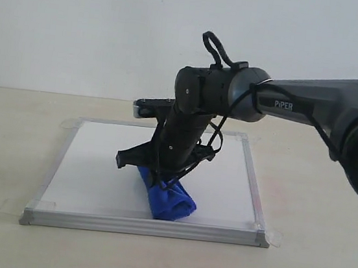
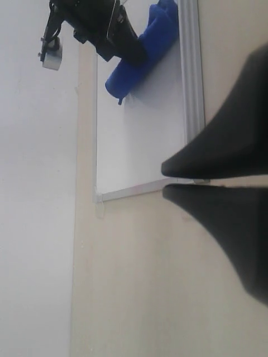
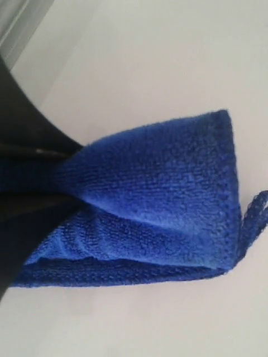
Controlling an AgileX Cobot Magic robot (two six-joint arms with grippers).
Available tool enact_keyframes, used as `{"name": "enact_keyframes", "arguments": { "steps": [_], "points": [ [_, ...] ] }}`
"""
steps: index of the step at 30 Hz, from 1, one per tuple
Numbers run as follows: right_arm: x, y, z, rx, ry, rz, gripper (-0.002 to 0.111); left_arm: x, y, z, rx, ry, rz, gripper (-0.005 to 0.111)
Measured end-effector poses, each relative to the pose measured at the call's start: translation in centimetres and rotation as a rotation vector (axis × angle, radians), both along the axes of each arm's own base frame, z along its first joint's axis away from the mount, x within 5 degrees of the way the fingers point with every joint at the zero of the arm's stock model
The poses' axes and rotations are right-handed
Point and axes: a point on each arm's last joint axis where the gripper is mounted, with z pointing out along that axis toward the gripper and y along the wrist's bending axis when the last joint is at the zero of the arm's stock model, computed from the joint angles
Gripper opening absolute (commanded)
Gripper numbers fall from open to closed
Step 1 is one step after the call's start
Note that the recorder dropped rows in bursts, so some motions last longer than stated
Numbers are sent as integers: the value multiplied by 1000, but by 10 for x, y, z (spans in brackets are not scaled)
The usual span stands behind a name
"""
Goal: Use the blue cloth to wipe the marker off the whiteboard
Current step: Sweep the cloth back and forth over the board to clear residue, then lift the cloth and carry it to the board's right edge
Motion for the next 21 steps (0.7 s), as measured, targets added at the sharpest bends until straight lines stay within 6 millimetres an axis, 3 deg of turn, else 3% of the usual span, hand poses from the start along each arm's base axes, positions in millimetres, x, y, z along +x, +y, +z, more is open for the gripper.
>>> {"name": "enact_keyframes", "arguments": {
  "steps": [6, 13, 17, 21],
  "points": [
    [12, -28, 32, -38, -62, -72, 0, 0, 0, 0, 0, 0, 0, 4],
    [26, -105, 77, -283, -109, -208, 0, 0, 0, 0, 0, 0, 0, 4],
    [33, -154, 82, -397, -47, -312, 0, 0, 0, 0, 0, 0, 0, 4],
    [37, -179, 82, -412, -8, -377, 0, 0, 0, 0, 0, 0, 0, 4]
  ]
}}
